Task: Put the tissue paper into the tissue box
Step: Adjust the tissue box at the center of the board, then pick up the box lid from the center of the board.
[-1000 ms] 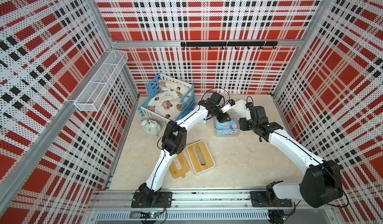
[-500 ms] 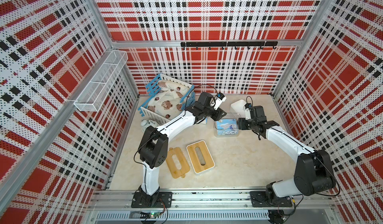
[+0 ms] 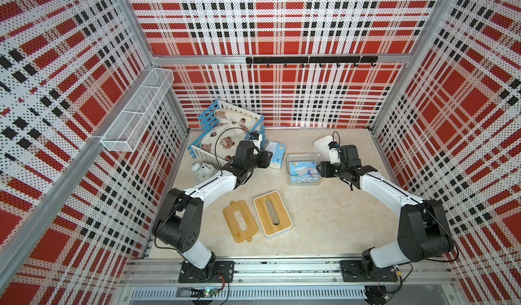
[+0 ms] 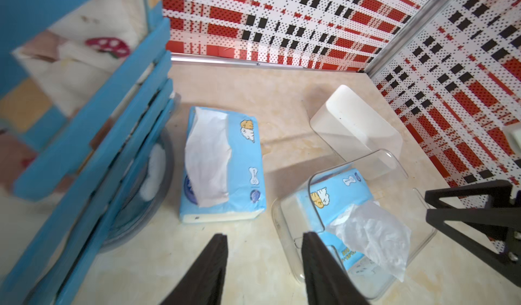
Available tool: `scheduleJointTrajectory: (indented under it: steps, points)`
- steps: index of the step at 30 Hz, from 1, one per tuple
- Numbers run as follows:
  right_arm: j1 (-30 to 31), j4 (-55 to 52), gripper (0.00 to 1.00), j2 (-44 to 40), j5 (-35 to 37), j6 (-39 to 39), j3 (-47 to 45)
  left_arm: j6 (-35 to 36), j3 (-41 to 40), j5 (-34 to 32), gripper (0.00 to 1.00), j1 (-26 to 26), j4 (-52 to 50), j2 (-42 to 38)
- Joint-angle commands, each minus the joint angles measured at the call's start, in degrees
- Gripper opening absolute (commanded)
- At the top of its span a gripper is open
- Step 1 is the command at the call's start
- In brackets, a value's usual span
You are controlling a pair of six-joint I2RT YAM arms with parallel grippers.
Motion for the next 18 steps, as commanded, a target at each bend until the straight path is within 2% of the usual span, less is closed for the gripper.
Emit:
scheduleJointTrajectory:
  steps: [1,4,7,13,18]
  points:
    - [0.31,-1.81,0.56,-1.19,1.59,-0.2,-0.37,-2.04,-3.39,-5.42,0.49,0.28,3.12,-5.31]
    - [0.71,-4.78,0.56,-4.04,9.1,-1.77,0.53,-3.44,-6.43,-7.51,0.49,0.66,1.06,-8.1]
    - [2.64,-6.31,0.57,-6.49,11.3,-2.73,1.2,-3.96,-7.82,-9.04,0.49,0.81,-3.22,-9.96]
    - [9.99,-8.35,0.58,-7.59,9.94,-3.7,2.66,-5.56,-10.74,-13.7,0.53,0.99,-14.84,-14.15]
    - [11.04,-5.1,0.58,-8.28,6.2,-2.88,1.44,-11.82,-15.49,-20.4,0.57,0.97,-22.32,-19.38]
